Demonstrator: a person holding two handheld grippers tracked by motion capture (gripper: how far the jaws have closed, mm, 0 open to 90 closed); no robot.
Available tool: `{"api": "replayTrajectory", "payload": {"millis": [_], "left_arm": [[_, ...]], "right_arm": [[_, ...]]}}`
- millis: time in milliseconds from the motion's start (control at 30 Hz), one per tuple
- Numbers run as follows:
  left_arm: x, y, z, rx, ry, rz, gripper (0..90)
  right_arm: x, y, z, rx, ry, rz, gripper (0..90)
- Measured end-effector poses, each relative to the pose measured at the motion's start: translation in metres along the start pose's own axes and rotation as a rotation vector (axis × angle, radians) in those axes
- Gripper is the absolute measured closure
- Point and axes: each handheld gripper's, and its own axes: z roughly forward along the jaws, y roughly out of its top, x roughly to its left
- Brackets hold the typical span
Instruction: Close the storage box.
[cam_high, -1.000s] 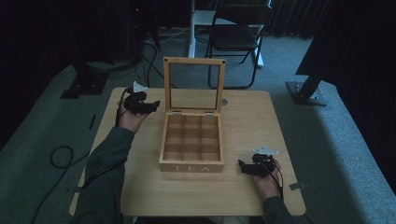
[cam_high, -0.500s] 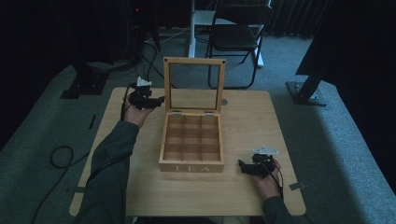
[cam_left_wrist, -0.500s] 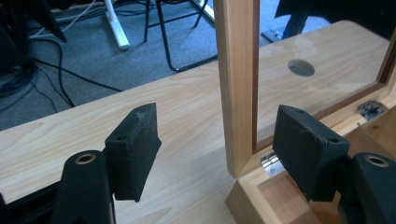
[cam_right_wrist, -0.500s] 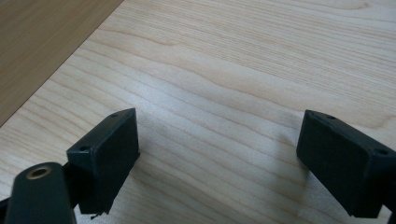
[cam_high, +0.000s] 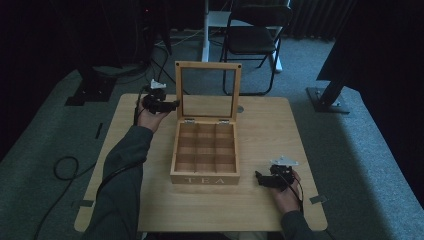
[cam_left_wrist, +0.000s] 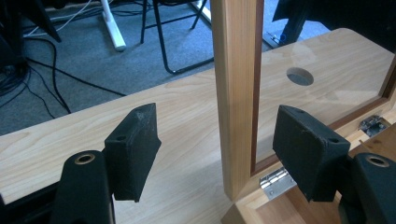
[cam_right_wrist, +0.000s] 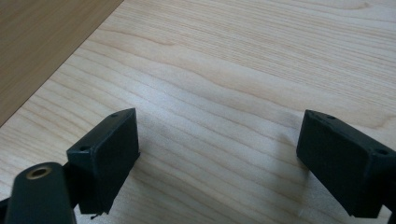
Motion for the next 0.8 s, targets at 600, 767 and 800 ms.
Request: {"api": "replayTrajectory", "payload": {"millis": [600,767,800], "left_arm": [[-0.007,0.034,0.016,-0.007,-0.021,-0.026,32.4],[-0.009,0.042,0.021,-0.010,-0.031,-0.034,35.0],[-0.009,0.043,0.021,-0.010,-0.034,-0.037,36.2]], "right_arm": [[0.000,0.000,0.000,0.000,0.000,-0.001,12.5],[0.000,0.000,0.000,0.000,0.000,0.000,12.5],[0.000,0.000,0.000,0.000,0.000,-0.001,12.6]]}}
